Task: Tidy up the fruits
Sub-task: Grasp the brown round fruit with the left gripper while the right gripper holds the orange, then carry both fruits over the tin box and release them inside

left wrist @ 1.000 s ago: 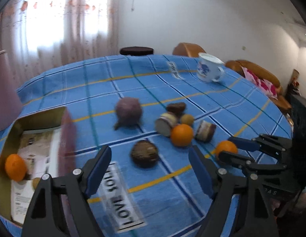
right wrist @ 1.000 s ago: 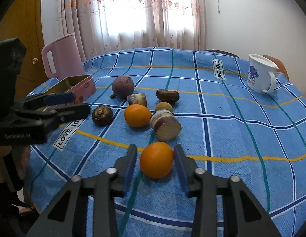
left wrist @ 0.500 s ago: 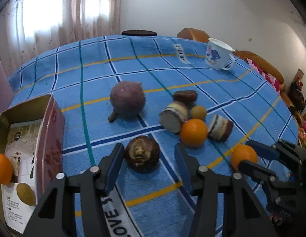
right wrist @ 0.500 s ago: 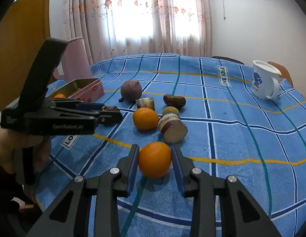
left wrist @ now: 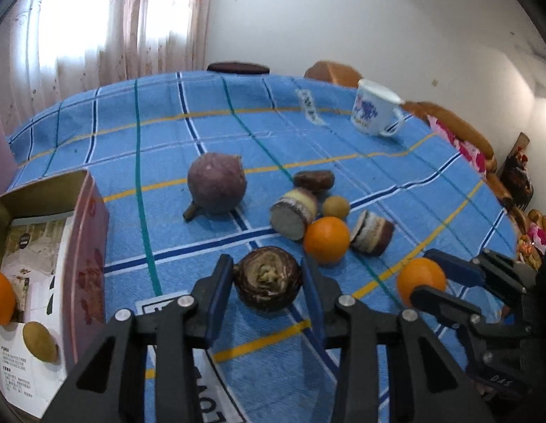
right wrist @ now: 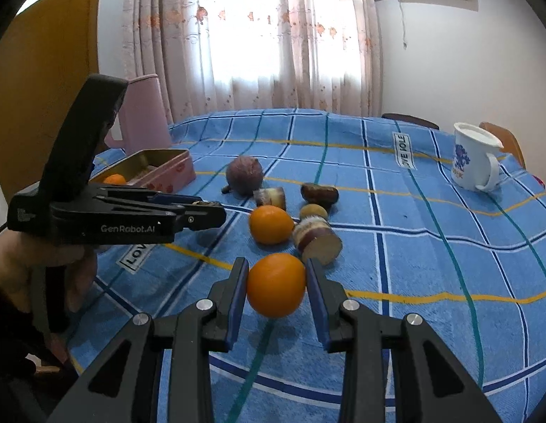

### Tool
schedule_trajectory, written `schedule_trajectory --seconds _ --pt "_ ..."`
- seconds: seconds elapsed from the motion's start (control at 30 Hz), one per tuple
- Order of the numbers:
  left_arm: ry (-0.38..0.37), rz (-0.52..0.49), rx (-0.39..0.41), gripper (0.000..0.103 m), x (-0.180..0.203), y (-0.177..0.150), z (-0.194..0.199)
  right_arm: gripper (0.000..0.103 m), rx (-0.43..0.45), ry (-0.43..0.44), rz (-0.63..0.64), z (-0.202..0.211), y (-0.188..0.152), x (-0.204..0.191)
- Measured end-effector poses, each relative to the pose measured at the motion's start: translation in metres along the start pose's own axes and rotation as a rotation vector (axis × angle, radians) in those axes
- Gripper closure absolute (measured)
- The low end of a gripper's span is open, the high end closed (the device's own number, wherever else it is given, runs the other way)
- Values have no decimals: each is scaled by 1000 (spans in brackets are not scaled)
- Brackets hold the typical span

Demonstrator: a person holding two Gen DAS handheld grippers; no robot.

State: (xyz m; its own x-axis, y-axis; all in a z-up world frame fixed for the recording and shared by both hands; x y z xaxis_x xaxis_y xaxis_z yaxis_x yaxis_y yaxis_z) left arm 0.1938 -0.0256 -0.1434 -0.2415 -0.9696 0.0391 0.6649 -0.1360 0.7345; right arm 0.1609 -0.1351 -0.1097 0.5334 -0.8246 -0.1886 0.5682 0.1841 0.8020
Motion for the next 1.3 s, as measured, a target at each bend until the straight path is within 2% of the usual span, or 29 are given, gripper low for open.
schedule_trajectory --seconds 0.23,0.57,0.9,1.3 --pt "81 -29 80 62 -2 4 22 68 49 17 35 6 15 -15" --pt "147 -17 164 62 -17 8 48 68 96 36 68 3 40 -36" --pt "207 8 218 62 -40 6 73 68 128 81 123 -4 63 -71" --pt "273 52 241 62 -72 1 93 68 130 148 176 -19 84 -111"
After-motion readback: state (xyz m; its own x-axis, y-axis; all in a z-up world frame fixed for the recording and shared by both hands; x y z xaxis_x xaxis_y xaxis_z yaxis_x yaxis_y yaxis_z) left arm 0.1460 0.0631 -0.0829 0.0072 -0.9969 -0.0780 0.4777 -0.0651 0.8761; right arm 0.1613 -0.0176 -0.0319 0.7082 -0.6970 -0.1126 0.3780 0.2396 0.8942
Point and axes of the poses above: each gripper's, at about its wrist camera, not at the fingertips, and z roughly against the way its jaws point, x to its right, y to its top, the point moved 9 cm from there along -z, roughly the way its jaws point, and after that the axes turned 10 degrees about -z, right-handed, at the moved point
